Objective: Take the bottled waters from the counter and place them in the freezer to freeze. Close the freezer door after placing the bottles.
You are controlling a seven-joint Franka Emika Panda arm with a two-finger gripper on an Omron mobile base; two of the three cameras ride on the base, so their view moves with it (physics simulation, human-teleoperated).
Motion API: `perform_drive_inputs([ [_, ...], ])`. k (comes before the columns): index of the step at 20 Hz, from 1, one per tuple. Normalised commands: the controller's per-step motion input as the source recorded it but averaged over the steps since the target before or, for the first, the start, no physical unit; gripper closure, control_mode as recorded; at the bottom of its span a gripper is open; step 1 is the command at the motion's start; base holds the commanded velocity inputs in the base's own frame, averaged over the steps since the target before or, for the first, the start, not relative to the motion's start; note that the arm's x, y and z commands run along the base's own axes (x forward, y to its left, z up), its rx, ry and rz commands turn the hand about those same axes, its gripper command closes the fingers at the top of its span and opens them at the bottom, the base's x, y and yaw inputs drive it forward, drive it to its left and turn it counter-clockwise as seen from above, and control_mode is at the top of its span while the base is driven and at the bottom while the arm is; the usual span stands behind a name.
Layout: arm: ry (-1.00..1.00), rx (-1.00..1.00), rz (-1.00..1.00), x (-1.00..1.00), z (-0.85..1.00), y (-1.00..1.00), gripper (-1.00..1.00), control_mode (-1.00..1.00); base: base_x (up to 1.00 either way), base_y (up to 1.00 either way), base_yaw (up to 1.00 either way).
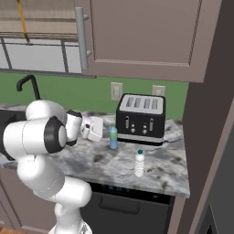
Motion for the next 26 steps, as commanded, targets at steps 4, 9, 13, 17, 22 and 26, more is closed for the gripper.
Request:
perform_drive_inputs([
  [4, 0.00, 0.00, 0.00, 0.11, -0.10, 0.00, -1.00, -1.00, 0.00, 0.00, 0.00],
  [9, 0.00, 0.00, 0.00, 0.20, -0.08, 0.00, -1.00, -1.00, 0.00, 0.00, 0.00],
  [13, 0.00, 0.00, 0.00, 0.13, -0.07, 0.00, -1.00, -1.00, 0.00, 0.00, 0.00],
  [17, 0.00, 0.00, 0.00, 0.02, -0.11, 0.00, -1.00, -1.00, 0.00, 0.00, 0.00],
  [22, 0.00, 0.00, 0.00, 0.00, -0.13, -0.05, -1.00, -1.00, 0.00, 0.00, 0.00],
  [26, 0.00, 0.00, 0.00, 0.00, -0.11, -0.08, -1.00, -1.00, 0.00, 0.00, 0.00],
])
